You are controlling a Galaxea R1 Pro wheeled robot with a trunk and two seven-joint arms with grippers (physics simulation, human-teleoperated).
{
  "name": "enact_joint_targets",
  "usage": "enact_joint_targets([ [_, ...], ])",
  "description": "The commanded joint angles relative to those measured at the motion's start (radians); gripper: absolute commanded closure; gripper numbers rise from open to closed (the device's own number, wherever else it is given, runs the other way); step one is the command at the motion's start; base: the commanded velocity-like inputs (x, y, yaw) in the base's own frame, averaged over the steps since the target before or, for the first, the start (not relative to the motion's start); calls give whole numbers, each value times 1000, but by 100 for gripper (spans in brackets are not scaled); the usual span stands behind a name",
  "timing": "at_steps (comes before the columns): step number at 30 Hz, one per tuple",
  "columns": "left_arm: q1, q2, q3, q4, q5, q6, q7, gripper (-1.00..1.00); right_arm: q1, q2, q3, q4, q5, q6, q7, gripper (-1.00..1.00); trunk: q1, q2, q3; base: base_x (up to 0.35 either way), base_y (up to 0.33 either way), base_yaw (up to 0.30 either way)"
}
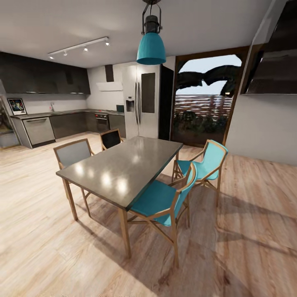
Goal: Pick up the poster from the kitchen countertop and hang it on one of the wall nails in the kitchen.
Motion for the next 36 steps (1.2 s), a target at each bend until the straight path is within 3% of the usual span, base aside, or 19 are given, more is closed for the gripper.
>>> enact_joint_targets([
  [1,0,0,2,-1,-9,-1,0,-100,-1,0,3,1,9,-1,-9,-100,0,0,-1,15,1,290],
  [24,1,1,5,-1,-8,-2,2,-100,-1,0,3,1,8,1,-9,-100,0,0,-1,73,143,221],
  [36,0,1,6,-1,-8,-2,2,-100,-1,0,3,1,8,0,-7,-100,0,0,-1,181,217,178],
])
